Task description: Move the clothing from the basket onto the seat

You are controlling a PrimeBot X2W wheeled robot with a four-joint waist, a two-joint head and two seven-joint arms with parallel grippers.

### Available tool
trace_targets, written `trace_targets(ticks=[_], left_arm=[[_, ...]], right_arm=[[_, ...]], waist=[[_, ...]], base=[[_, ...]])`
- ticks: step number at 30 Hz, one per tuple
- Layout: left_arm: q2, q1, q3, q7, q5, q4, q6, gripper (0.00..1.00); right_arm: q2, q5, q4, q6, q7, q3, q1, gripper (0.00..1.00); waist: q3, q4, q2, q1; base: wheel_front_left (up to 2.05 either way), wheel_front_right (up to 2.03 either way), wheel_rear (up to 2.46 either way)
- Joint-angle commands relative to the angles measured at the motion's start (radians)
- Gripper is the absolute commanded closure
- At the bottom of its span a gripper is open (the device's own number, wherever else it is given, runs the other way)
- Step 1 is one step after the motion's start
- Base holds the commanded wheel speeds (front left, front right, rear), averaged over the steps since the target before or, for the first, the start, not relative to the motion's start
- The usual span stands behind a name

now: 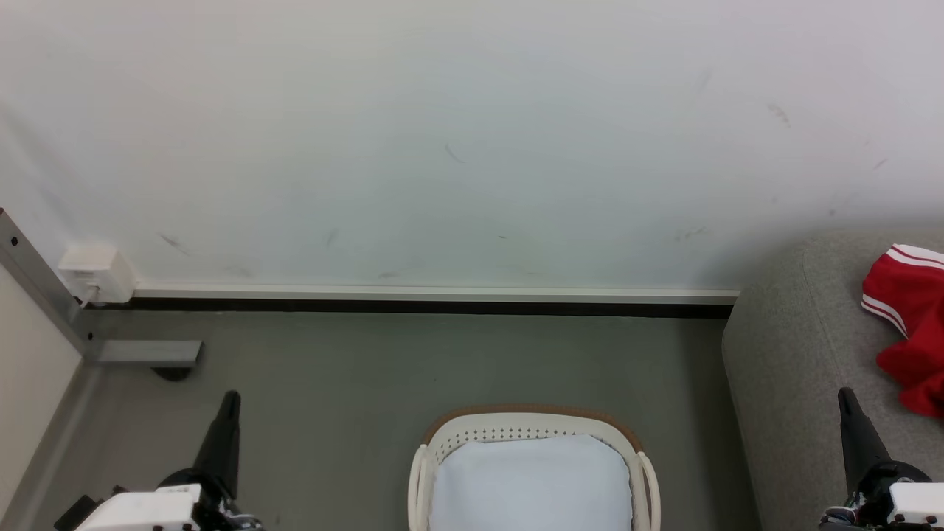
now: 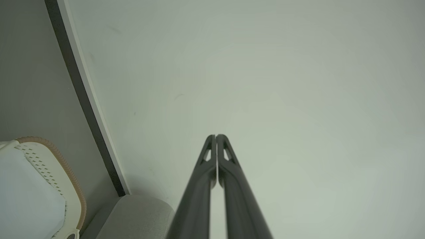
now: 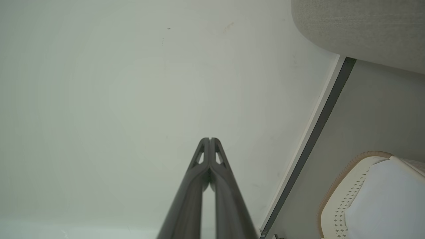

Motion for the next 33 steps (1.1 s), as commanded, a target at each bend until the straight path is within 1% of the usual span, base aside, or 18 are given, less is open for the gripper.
trace_targets(ticks=[1,33], left_arm=[[0.007,-0.008,0.002,0.005,-0.013,-0.001,-0.002,1.00],[0.007,-0.007,0.002,0.005,-0.013,0.000,-0.002,1.00]], right_arm=[[-0.003,0.005,-0.005,-0.002,0.004,-0.002,-0.005,1.00],[-0.001,0.001,-0.005,-0.002,0.005,-0.005,-0.005,1.00]], waist=[[0.000,0.000,0.0000,0.0000],[0.000,0.000,0.0000,0.0000]], base=[[0.00,0.00,0.00],[0.00,0.00,0.00]])
